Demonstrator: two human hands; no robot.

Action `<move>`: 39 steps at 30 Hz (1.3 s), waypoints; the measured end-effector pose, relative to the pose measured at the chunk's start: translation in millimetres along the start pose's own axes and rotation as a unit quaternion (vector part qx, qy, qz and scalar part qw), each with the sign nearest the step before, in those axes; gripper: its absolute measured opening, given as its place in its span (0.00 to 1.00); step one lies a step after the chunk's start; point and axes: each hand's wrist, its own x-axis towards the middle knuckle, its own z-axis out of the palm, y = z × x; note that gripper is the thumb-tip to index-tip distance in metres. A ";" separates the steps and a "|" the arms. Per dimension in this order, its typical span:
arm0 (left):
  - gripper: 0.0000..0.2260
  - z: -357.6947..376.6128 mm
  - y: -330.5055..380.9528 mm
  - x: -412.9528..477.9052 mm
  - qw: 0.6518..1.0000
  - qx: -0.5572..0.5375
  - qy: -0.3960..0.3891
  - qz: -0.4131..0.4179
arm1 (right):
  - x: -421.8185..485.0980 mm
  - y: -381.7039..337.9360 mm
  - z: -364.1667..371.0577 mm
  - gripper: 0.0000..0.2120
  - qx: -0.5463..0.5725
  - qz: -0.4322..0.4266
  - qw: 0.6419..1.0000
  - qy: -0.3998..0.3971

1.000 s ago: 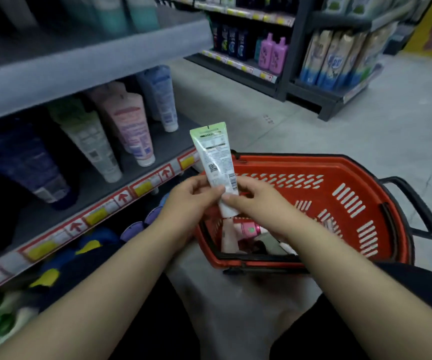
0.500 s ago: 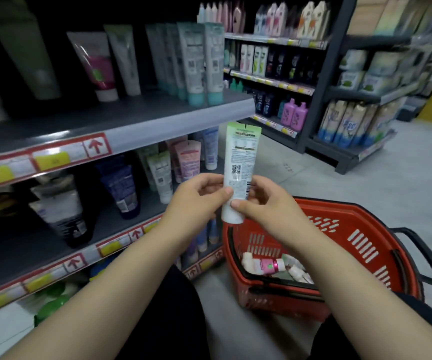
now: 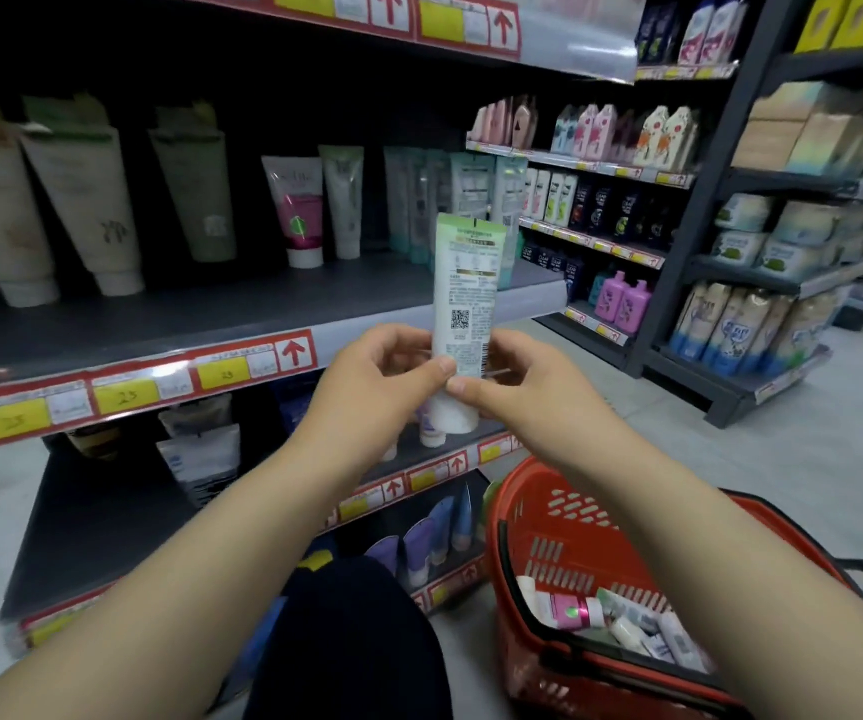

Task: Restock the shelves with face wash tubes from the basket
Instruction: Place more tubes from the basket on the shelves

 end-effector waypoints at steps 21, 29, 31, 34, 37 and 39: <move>0.19 -65.7 -9.6 203.0 0.977 0.204 -0.066 -0.005 | 265.4 37.4 64.4 0.18 -0.192 0.044 0.980 0.027; 0.22 -69.3 -22.5 245.3 0.966 0.256 -0.035 -0.022 | 316.1 43.1 83.0 0.22 -0.287 0.076 0.954 -0.028; 0.17 -66.9 -22.9 243.7 0.958 0.283 -0.027 -0.031 | 313.7 40.6 79.9 0.18 -0.294 0.081 0.952 -0.020; 0.07 -68.5 -23.3 236.3 0.938 0.344 -0.012 -0.037 | 292.0 32.7 70.4 0.16 -0.333 0.074 0.940 -0.020; 0.08 -68.9 -18.3 220.5 0.919 0.393 -0.030 -0.024 | 252.8 26.5 58.6 0.19 -0.356 0.029 0.934 -0.029; 0.16 -63.2 -12.8 205.1 0.906 0.420 -0.049 0.000 | 222.2 22.9 49.8 0.18 -0.379 -0.036 0.924 -0.038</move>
